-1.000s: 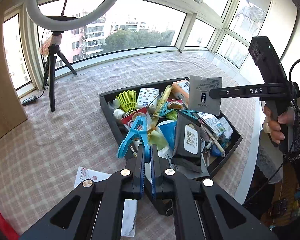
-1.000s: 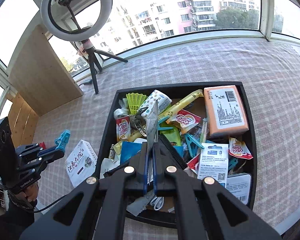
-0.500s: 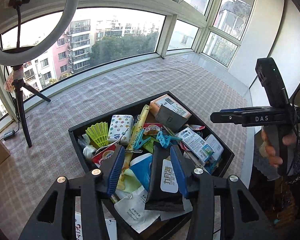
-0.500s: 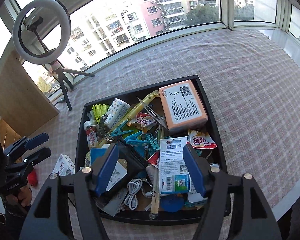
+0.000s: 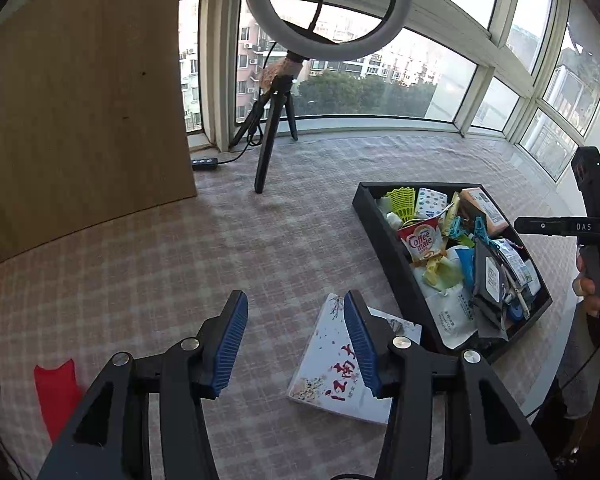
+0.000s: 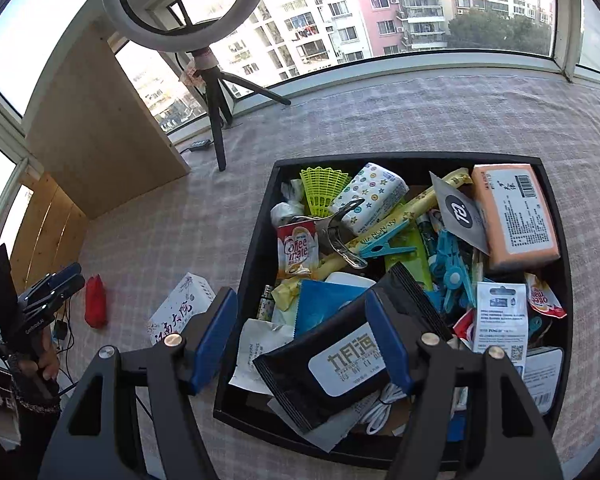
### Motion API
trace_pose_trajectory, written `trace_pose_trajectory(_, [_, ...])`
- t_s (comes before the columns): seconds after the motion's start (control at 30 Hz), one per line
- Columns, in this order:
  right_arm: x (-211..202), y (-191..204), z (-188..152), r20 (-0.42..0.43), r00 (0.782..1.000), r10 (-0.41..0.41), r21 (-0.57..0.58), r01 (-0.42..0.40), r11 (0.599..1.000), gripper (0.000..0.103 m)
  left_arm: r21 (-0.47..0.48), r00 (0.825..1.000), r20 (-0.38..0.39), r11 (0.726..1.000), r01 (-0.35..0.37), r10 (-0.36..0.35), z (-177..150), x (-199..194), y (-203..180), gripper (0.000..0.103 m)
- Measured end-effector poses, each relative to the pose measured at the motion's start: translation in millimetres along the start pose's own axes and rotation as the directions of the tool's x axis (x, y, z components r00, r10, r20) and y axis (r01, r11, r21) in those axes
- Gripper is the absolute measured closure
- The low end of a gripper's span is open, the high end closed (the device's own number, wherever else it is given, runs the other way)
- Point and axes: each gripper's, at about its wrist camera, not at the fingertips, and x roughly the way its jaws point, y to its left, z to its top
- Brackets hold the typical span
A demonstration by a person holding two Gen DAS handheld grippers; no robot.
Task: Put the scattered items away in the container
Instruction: 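Move both tools to the red cloth pouch on the bed, then grasp the red cloth pouch with the left tool, right tool pressing alongside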
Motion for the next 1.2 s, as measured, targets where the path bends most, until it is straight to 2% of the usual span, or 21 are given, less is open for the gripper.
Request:
trace_pose_trajectory(0.07, [17.9, 31.9, 5.1, -0.029, 0.999, 0.039, -0.067, -0.041, 0.997, 0.037, -0.087, 0.998, 0.0, 0.994, -0.063, 0.063, -19.3, -13.0, 40.2, 0.048])
trace_pose_trajectory(0.13, [36.3, 64.8, 6.4, -0.055, 0.996, 0.063, -0.129, -0.07, 0.989, 0.037, -0.185, 0.992, -0.004, 0.975, -0.126, 0.128, -41.6, -26.3, 81.2, 0.045])
trace_pose_trajectory(0.2, [54.4, 95.7, 4.3, -0.087, 0.991, 0.098, -0.177, -0.112, 0.978, 0.037, -0.273, 0.98, -0.019, 0.942, -0.196, 0.198, -64.6, -37.4, 119.0, 0.044])
trace_pose_trajectory(0.27, [71.6, 123.6, 0.8, -0.115, 0.985, 0.131, -0.205, -0.152, 0.967, 0.037, -0.351, 0.961, -0.046, 0.896, -0.27, 0.272, -87.0, -45.8, 153.4, 0.044])
trace_pose_trajectory(0.37, [100.7, 169.7, -7.1, -0.171, 0.967, 0.189, -0.234, -0.226, 0.946, 0.037, -0.452, 0.952, -0.073, 0.841, -0.297, 0.297, -114.7, -52.8, 195.8, 0.044])
trace_pose_trajectory(0.47, [130.2, 221.9, -14.8, -0.225, 0.946, 0.235, -0.276, -0.293, 0.916, 0.037, -0.486, 0.943, -0.101, 0.811, -0.325, 0.317, -131.9, -52.3, 223.7, 0.044])
trace_pose_trajectory(0.57, [160.6, 278.0, -25.1, -0.289, 0.913, 0.287, -0.313, -0.373, 0.873, 0.037, -0.534, 0.956, -0.103, 0.796, -0.286, 0.274, -144.5, -47.0, 244.4, 0.044])
trace_pose_trajectory(0.67, [192.3, 334.0, -37.9, -0.346, 0.892, 0.292, -0.363, -0.414, 0.835, 0.037, -0.541, 0.968, -0.101, 0.804, -0.246, 0.228, -150.9, -35.7, 255.1, 0.044])
trace_pose_trajectory(0.77, [221.6, 375.6, -47.7, -0.366, 0.893, 0.261, -0.413, -0.407, 0.814, 0.037, -0.531, 0.974, -0.116, 0.817, -0.224, 0.192, -154.7, -21.0, 261.3, 0.043])
trace_pose_trajectory(0.83, [242.3, 393.0, -51.5, -0.376, 0.896, 0.237, -0.423, -0.394, 0.816, 0.037, -0.529, 0.976, -0.127, 0.821, -0.215, 0.174, -156.0, -13.1, 264.0, 0.043])
trace_pose_trajectory(0.97, [280.8, 405.4, -56.0, -0.422, 0.879, 0.223, -0.391, -0.399, 0.829, 0.037, -0.513, 0.986, -0.108, 0.843, -0.163, 0.125, -154.8, -3.4, 265.1, 0.035])
trace_pose_trajectory(1.03, [297.2, 403.6, -57.5, -0.445, 0.868, 0.219, -0.352, -0.394, 0.849, 0.037, -0.5, 0.989, -0.105, 0.855, -0.142, 0.103, -153.8, 0.1, 262.5, 0.034])
trace_pose_trajectory(1.07, [302.3, 401.3, -57.9, -0.457, 0.857, 0.241, -0.322, -0.411, 0.853, 0.037, -0.497, 0.99, -0.099, 0.857, -0.134, 0.097, -153.1, 1.9, 261.7, 0.034])
trace_pose_trajectory(1.1, [306.6, 399.3, -58.4, -0.471, 0.841, 0.268, -0.289, -0.434, 0.853, 0.037, -0.495, 0.991, -0.093, 0.86, -0.128, 0.094, -153.0, 3.1, 260.1, 0.035])
trace_pose_trajectory(1.13, [308.7, 398.6, -59.6, -0.474, 0.834, 0.282, -0.275, -0.444, 0.853, 0.039, -0.485, 0.992, -0.089, 0.866, -0.121, 0.088, -152.3, 5.0, 257.7, 0.039])
trace_pose_trajectory(1.17, [308.0, 399.0, -60.2, -0.468, 0.836, 0.286, -0.28, -0.447, 0.849, 0.043, -0.474, 0.994, -0.081, 0.874, -0.106, 0.077, -151.5, 6.0, 255.4, 0.043])
trace_pose_trajectory(1.2, [308.4, 400.0, -61.7, -0.479, 0.825, 0.3, -0.275, -0.466, 0.841, 0.048, -0.467, 0.995, -0.072, 0.879, -0.098, 0.073, -150.4, 3.7, 252.5, 0.047])
